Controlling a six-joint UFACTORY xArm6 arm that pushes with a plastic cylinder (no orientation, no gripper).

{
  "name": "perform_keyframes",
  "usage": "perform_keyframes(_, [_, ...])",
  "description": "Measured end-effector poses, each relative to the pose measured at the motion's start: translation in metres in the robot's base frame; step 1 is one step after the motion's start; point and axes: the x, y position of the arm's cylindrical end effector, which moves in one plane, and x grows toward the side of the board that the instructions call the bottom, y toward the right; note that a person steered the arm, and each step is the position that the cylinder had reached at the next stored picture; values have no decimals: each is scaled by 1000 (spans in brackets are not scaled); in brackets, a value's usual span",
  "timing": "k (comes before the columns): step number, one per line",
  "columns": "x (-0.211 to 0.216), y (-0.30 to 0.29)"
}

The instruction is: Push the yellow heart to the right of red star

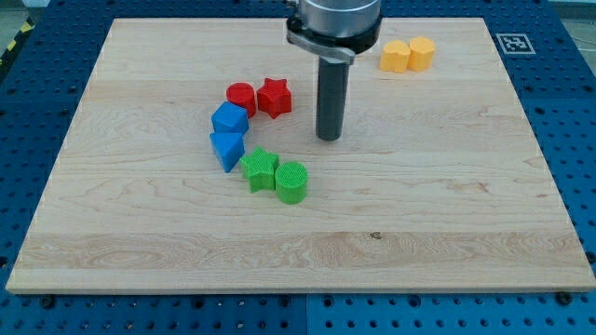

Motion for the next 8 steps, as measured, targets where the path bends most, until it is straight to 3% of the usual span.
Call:
perform_keyframes(2, [-77,4])
perform_keyframes(5, [-119,4])
perform_keyframes(8, [-162,89])
